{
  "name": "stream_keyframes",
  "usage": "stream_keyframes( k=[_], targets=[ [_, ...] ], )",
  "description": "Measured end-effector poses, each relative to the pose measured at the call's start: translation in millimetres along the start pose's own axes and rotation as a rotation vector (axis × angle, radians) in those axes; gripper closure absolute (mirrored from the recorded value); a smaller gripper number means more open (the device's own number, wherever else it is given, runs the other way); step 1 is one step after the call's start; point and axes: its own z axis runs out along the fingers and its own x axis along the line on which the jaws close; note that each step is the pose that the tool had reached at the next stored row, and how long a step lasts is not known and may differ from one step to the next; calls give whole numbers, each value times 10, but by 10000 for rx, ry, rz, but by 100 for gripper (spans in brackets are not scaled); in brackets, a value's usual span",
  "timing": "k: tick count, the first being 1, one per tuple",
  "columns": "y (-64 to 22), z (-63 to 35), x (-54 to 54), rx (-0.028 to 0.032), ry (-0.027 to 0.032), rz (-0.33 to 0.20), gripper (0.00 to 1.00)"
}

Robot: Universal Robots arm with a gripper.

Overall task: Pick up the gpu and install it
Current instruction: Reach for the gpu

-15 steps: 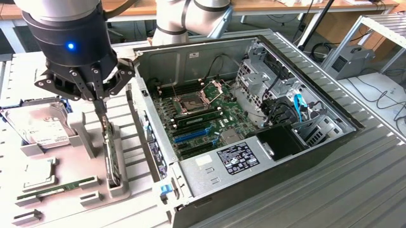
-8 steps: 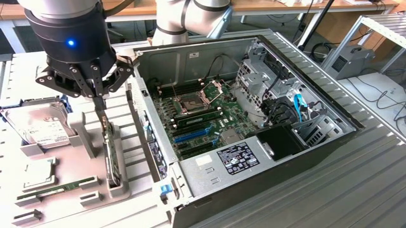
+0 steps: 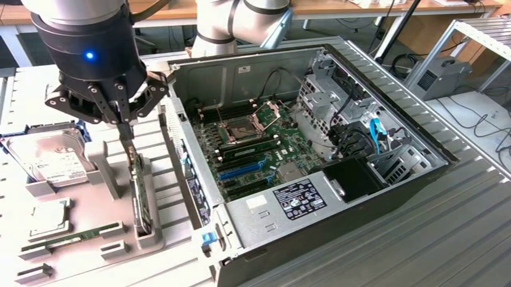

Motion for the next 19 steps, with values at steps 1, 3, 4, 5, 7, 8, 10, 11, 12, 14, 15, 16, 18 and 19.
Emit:
stream_keyframes(
  k=[1,3,4,5,7,8,10,11,12,14,15,16,18,19],
  targets=[
    [-2,1,0,-1,-1,1,89],
    [-5,0,0,1,-1,1,89],
    [-6,0,0,8,-1,1,89],
    [-6,0,-1,35,-3,-1,89],
    [-6,0,-1,161,-13,-5,89],
    [-6,1,-1,252,-21,-8,89],
    [-10,3,-1,265,-20,-8,89],
    [-13,6,-1,263,-22,-7,89],
    [-17,8,-1,264,-21,-7,89],
    [-30,12,-2,264,-20,-7,89],
    [-37,14,-2,264,-21,-7,89],
    [-41,14,-3,265,-20,-7,89],
    [-51,17,-4,264,-21,-7,89],
    [-53,18,-3,264,-22,-7,89]
  ],
)
